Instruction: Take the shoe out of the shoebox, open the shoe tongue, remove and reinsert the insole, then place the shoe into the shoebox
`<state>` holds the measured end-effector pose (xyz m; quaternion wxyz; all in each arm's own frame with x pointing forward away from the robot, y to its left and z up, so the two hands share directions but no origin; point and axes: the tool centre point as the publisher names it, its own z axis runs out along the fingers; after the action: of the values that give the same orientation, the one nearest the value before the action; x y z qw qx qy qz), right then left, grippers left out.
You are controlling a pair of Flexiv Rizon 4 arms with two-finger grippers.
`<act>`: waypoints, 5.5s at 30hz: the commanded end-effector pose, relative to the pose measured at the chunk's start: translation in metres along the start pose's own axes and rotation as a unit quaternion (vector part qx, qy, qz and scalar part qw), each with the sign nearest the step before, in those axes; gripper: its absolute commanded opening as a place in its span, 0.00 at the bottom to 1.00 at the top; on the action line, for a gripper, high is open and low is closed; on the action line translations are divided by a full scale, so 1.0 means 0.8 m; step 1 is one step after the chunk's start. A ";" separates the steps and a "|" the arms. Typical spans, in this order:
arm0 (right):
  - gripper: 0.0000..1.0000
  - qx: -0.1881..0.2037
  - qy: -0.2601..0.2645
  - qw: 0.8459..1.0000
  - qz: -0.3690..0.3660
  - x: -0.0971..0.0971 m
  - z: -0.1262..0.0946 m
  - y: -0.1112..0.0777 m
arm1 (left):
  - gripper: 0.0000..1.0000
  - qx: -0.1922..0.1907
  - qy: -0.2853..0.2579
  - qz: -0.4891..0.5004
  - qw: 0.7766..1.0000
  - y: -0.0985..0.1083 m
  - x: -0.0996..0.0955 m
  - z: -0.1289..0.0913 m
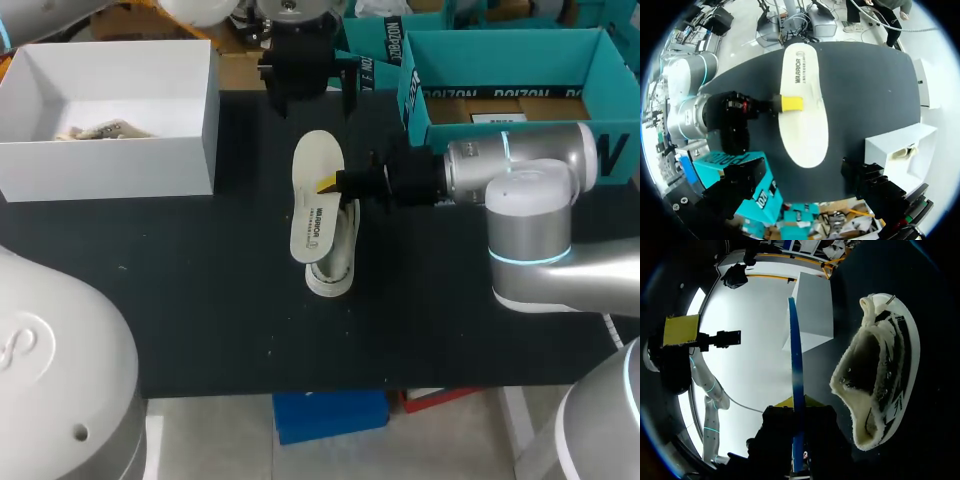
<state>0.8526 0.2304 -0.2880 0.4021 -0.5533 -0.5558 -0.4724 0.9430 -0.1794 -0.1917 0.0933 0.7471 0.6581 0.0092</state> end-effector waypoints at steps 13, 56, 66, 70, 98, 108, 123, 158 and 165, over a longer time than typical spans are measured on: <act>0.00 -0.002 0.000 1.000 0.000 -0.001 0.002 0.000 | 1.00 0.019 -0.013 -0.016 1.000 0.071 0.001 0.023; 0.00 -0.002 0.000 1.000 0.000 -0.001 0.002 0.000 | 1.00 0.030 -0.013 -0.003 0.999 -0.183 -0.022 -0.028; 0.00 -0.002 0.000 1.000 0.000 -0.001 0.002 0.000 | 1.00 0.026 -0.016 -0.010 0.999 -0.238 -0.030 -0.030; 0.00 -0.002 0.000 1.000 0.000 -0.001 0.002 0.000 | 1.00 0.021 -0.021 -0.020 0.999 -0.243 -0.027 -0.029; 0.00 -0.002 0.000 1.000 0.000 -0.001 0.002 0.000 | 1.00 0.134 -0.524 0.006 0.841 -0.217 0.049 -0.014; 0.00 -0.002 0.000 1.000 0.000 -0.001 0.002 0.000 | 1.00 0.142 -0.522 0.009 0.841 -0.218 0.050 -0.012; 0.00 -0.002 0.000 1.000 0.000 -0.001 0.002 0.000 | 1.00 0.081 -0.616 -0.021 0.783 -0.225 0.098 0.029; 0.00 -0.002 0.000 1.000 0.000 -0.001 0.002 0.000 | 1.00 -0.065 -0.668 -0.107 0.733 -0.181 0.113 0.054; 0.00 -0.002 0.000 1.000 0.000 -0.001 0.002 0.000 | 1.00 -0.067 -0.664 -0.109 0.737 -0.181 0.113 0.062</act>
<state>0.8529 0.2308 -0.2883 0.4022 -0.5534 -0.5556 -0.4725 0.8211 -0.0775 -0.2709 0.5555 0.4789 0.5028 -0.4575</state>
